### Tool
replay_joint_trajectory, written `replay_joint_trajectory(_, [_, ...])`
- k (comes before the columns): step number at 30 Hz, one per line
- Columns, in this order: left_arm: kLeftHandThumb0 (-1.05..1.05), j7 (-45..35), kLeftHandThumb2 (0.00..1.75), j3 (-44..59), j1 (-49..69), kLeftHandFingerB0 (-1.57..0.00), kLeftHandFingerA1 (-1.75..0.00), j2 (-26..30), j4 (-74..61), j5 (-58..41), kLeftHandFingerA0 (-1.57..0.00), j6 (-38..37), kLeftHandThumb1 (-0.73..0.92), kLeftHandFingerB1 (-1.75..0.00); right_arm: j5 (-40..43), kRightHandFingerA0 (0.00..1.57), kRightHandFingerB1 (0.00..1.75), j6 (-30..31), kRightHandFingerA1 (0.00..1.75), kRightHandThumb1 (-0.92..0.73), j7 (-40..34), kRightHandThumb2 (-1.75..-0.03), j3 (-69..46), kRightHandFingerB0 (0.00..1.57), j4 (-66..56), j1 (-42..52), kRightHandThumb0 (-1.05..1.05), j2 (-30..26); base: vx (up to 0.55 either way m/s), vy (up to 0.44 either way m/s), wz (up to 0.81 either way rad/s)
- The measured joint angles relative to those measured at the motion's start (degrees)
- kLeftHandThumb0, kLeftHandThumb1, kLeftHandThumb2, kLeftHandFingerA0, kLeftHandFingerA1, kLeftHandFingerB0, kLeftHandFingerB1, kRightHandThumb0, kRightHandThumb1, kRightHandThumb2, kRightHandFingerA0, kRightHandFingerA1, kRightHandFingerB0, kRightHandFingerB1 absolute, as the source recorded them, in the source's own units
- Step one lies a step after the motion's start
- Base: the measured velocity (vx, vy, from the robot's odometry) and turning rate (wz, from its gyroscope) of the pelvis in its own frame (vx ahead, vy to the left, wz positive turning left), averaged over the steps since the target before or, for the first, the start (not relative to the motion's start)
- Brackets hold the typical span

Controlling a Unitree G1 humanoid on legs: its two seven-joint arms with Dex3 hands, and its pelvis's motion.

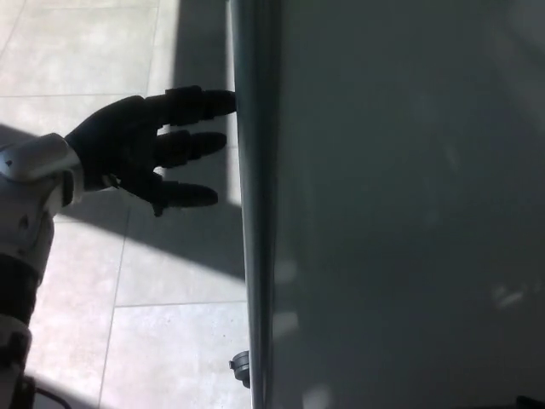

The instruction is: A white board is being place on the right hand side and parallel to the robot and the robot uses its left hand to grab on the leftside of the whiteboard and drag the whiteboard from the right hand side to the left hand side

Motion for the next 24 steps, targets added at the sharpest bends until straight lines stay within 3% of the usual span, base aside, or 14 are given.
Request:
replay_joint_trajectory(8, [-0.34,0.9,0.70,-1.9,-0.1,0.00,-0.28,-2.3,-2.7,0.6,0.00,3.2,0.28,-0.28,0.1,0.72,0.33,-0.3,0.53,-0.87,-0.1,-0.66,0.0,0.40,0.0,0.0,-0.24,0.0,0.00,0.000,0.00])
replay_joint_trajectory(9, [-0.39,0.9,0.59,-2.1,0.0,-0.04,-0.22,-2.4,-3.1,0.6,-0.06,3.6,0.27,-0.22,0.1,0.72,0.33,-0.3,0.53,-0.87,-0.2,-0.66,0.1,0.40,0.0,0.0,-0.24,0.0,0.00,0.000,0.00])
replay_joint_trajectory(10, [-0.39,0.8,0.59,-2.2,0.0,-0.04,-0.22,-2.5,-3.6,0.6,-0.06,4.2,0.27,-0.22,0.1,0.72,0.33,-0.4,0.53,-0.87,-0.3,-0.66,0.1,0.40,0.0,0.0,-0.24,0.0,0.00,0.000,0.00])
replay_joint_trajectory(11, [-0.32,0.8,0.69,-2.3,0.1,0.00,-0.29,-2.5,-4.1,0.6,0.00,4.8,0.27,-0.29,0.1,0.73,0.33,-0.4,0.52,-0.87,-0.4,-0.66,0.2,0.40,0.0,0.0,-0.25,0.0,0.00,0.000,0.00])
replay_joint_trajectory(16, [-0.32,0.7,0.68,-3.4,0.9,0.00,-0.27,-2.5,-7.8,0.7,0.00,7.7,0.28,-0.26,0.0,0.72,0.33,-0.6,0.53,-0.87,-0.5,-0.66,0.5,0.41,0.0,0.0,-0.25,0.0,0.00,0.000,0.00])
replay_joint_trajectory(18, [-0.36,0.8,0.70,-3.8,1.1,0.00,-0.37,-2.5,-8.7,0.8,-0.03,8.6,0.28,-0.30,0.1,0.73,0.33,-0.6,0.53,-0.87,-0.5,-0.66,0.5,0.40,0.0,0.0,-0.25,0.0,0.00,0.000,0.00])
replay_joint_trajectory(19, [-0.42,1.0,0.51,-4.3,1.1,-0.03,-0.28,-2.6,-9.0,1.0,-0.10,8.6,0.34,-0.26,0.1,0.74,0.33,-0.6,0.52,-0.86,-0.5,-0.66,0.5,0.40,0.0,0.0,-0.25,0.0,0.00,0.000,0.00])
replay_joint_trajectory(20, [-0.42,1.3,0.51,-4.8,1.2,-0.03,-0.28,-2.8,-9.4,1.2,-0.10,8.6,0.34,-0.26,0.1,0.74,0.33,-0.6,0.52,-0.86,-0.5,-0.66,0.5,0.40,0.0,0.0,-0.25,0.0,0.00,0.000,0.00])
replay_joint_trajectory(21, [-0.39,1.5,0.70,-5.3,1.3,0.00,-0.31,-3.1,-9.7,1.5,0.00,8.7,0.30,-0.24,0.1,0.73,0.33,-0.6,0.52,-0.86,-0.5,-0.66,0.5,0.40,0.1,0.0,-0.24,0.0,0.00,0.000,0.00])
replay_joint_trajectory(24, [-0.37,1.8,0.71,-6.2,1.3,0.00,-0.40,-4.4,-9.8,2.0,-0.01,8.9,0.27,-0.30,0.1,0.74,0.33,-0.6,0.54,-0.86,-0.5,-0.66,0.6,0.41,0.1,0.0,-0.24,0.0,0.00,0.000,0.00])
